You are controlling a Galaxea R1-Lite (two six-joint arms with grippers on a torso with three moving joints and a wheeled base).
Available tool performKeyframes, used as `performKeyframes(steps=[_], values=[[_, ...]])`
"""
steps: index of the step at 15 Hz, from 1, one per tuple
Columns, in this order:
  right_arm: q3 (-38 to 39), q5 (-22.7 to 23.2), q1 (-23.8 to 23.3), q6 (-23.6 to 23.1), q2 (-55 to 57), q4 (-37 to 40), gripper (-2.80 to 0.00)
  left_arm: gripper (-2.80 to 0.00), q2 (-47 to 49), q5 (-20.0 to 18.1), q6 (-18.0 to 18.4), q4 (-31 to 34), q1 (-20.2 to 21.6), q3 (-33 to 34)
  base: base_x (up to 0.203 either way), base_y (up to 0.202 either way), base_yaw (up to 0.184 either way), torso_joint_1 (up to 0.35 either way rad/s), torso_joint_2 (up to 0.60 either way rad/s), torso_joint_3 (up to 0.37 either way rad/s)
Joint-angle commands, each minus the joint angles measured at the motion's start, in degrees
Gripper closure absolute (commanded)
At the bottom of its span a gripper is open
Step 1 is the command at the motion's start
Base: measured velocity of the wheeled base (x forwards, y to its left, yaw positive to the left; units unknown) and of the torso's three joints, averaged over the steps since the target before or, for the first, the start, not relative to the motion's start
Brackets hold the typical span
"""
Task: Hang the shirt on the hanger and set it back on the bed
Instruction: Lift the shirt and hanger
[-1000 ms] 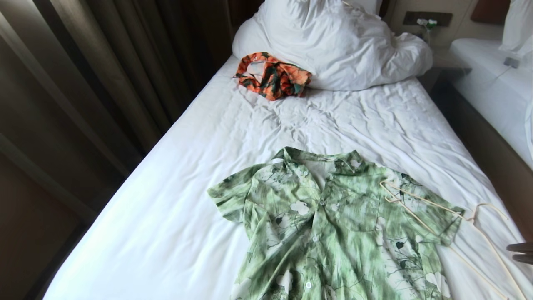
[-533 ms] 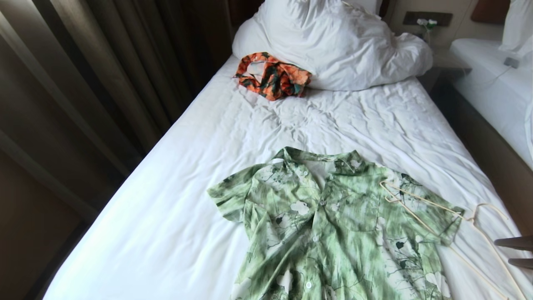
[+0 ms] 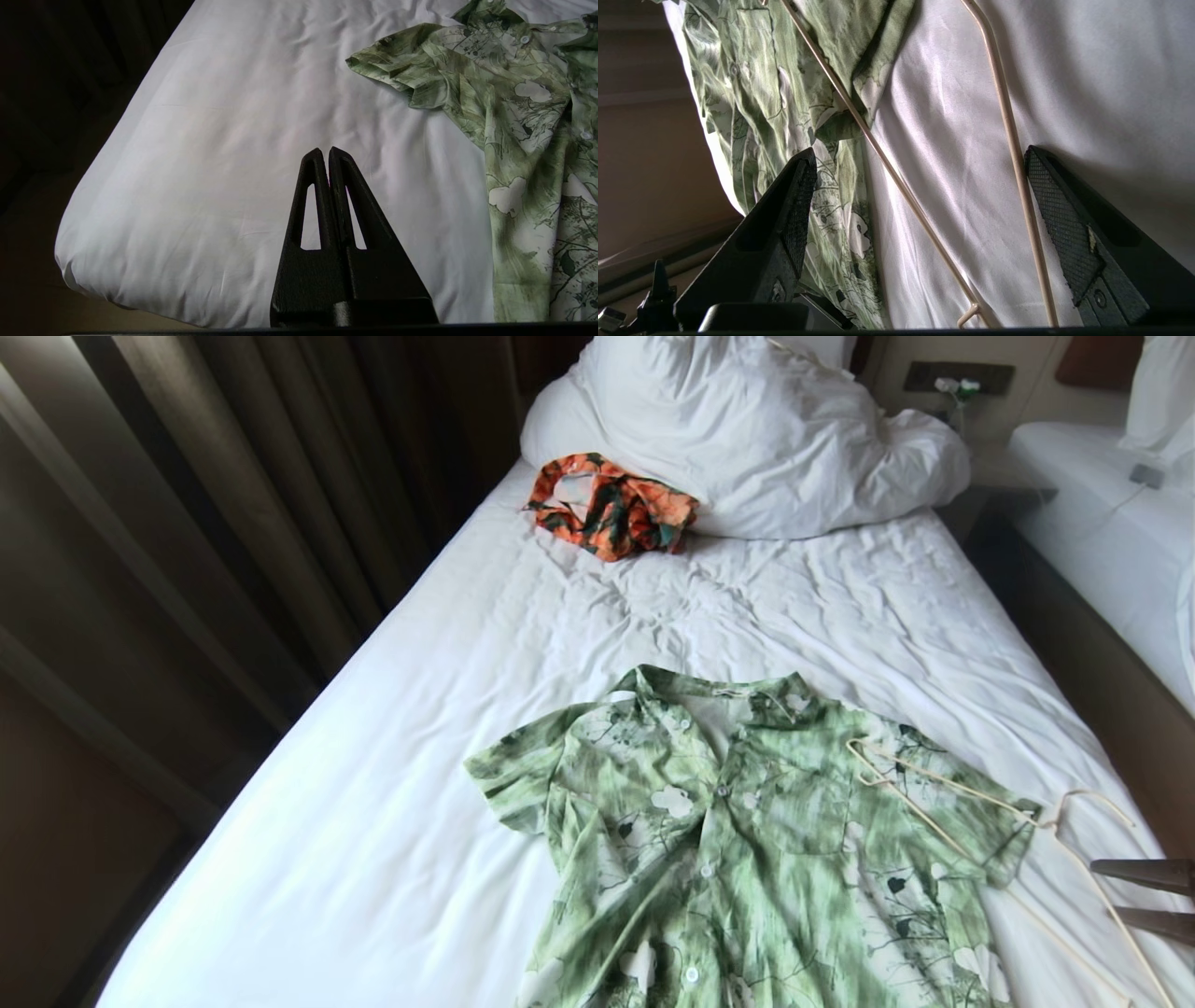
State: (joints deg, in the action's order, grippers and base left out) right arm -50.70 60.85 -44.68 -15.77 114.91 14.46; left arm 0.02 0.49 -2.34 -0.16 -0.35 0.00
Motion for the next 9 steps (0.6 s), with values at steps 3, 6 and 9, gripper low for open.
performKeyframes(steps=[3, 6, 9], values=[[0.1, 2.5, -0.1, -5.8, 4.4, 0.0, -2.8, 0.0, 0.0, 0.0, 0.0, 0.0, 0.0, 0.0, 0.0, 0.0, 0.0, 0.0, 0.0, 0.0], [0.8, 2.6, -0.1, -6.6, 7.2, -4.1, -2.8, 0.0, 0.0, 0.0, 0.0, -0.1, 0.0, 0.0, 0.0, 0.0, 0.0, 0.0, 0.0, 0.0], [3.0, 6.9, 0.1, -6.6, 6.6, -7.6, -2.8, 0.0, 0.0, 0.0, 0.0, 0.0, 0.0, 0.0, 0.0, 0.0, 0.0, 0.0, 0.0, 0.0]])
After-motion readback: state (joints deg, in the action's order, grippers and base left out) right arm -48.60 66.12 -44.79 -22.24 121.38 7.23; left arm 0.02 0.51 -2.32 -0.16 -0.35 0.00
